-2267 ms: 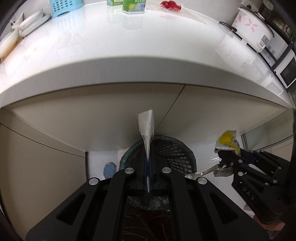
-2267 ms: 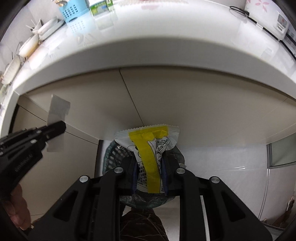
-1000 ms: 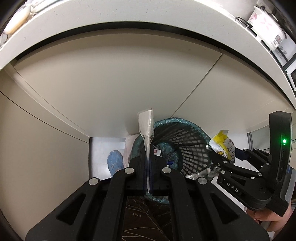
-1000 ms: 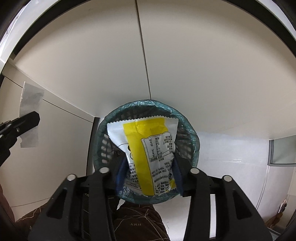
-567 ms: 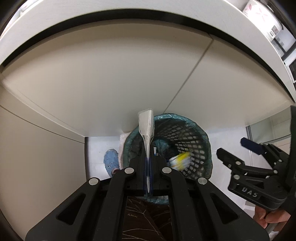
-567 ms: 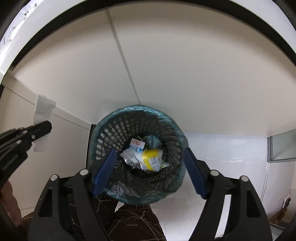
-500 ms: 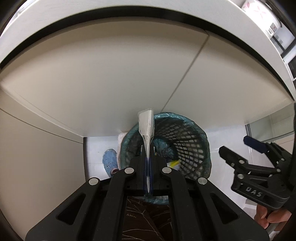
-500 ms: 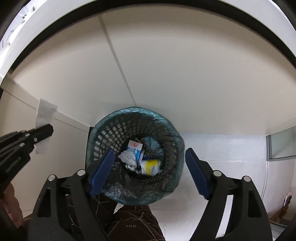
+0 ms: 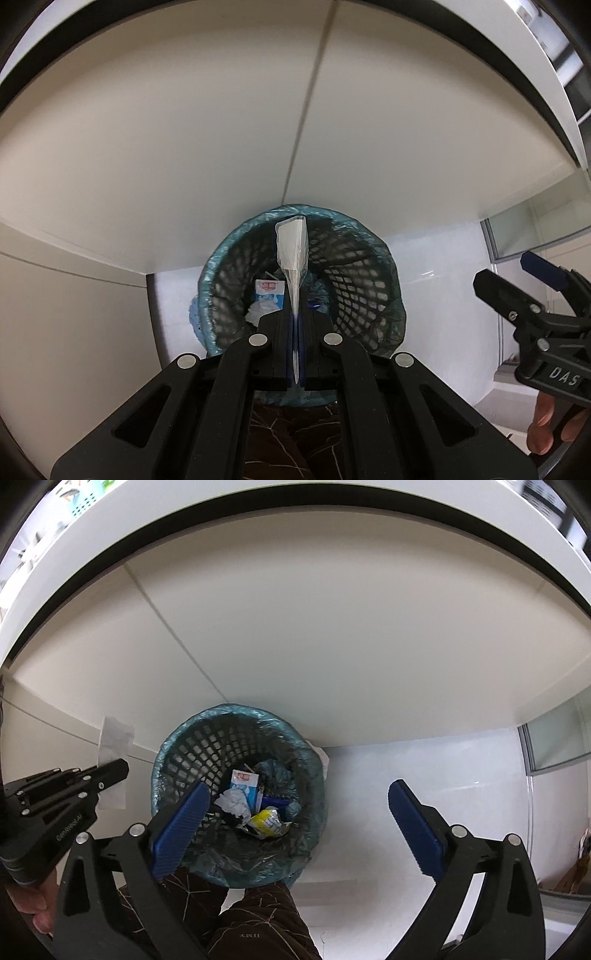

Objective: Collect trash
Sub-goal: 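Open the right tool over the bin while the left tool releases the plastic bag, then raise both tools back up toward the counter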

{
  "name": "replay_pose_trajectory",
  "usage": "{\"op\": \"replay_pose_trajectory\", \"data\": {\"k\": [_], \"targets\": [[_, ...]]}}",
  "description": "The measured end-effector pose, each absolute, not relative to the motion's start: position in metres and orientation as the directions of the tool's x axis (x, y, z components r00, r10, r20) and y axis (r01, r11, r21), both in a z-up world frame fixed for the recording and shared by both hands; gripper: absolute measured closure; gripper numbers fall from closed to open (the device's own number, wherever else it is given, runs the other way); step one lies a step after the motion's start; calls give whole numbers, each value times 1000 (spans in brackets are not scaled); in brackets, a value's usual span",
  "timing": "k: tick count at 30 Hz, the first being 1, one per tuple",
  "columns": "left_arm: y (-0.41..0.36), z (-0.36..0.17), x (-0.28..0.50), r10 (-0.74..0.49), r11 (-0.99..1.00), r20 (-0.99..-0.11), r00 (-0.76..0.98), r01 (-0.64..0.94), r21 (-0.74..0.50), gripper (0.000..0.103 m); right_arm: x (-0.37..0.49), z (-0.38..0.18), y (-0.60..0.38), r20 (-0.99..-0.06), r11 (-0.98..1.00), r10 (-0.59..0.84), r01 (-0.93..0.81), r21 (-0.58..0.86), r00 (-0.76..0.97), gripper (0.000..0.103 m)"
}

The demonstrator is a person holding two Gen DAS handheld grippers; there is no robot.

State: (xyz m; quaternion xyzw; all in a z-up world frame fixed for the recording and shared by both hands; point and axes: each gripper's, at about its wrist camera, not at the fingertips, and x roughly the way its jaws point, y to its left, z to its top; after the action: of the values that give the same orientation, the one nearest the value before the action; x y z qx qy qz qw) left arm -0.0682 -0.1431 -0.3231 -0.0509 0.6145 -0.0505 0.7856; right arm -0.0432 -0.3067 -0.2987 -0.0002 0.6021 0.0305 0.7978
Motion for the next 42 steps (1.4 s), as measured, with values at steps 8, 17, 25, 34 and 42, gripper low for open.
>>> {"op": "replay_pose_trajectory", "data": {"k": [8, 17, 25, 34, 42], "targets": [[-163, -325, -68, -135, 990, -964, 229, 78, -120, 98, -43, -298, -318, -961, 999, 43, -31, 36, 274, 10], [-159, -325, -69, -122, 992, -968, 219, 59, -112, 70, -41, -295, -316, -960, 998, 48, -40, 39, 277, 10], [-156, -321, -68, -92, 996, -965, 244, 22, -89, 40, -38, -295, -311, -959, 998, 47, -49, 34, 281, 10], [-141, -302, -71, -63, 998, -949, 309, -3, -67, 14, -36, -290, -302, -955, 997, 49, -72, 29, 292, 10], [-112, -263, -72, -44, 997, -934, 355, -47, -65, 6, -33, -256, -289, -940, 992, 35, -129, -9, 340, 9]]}}
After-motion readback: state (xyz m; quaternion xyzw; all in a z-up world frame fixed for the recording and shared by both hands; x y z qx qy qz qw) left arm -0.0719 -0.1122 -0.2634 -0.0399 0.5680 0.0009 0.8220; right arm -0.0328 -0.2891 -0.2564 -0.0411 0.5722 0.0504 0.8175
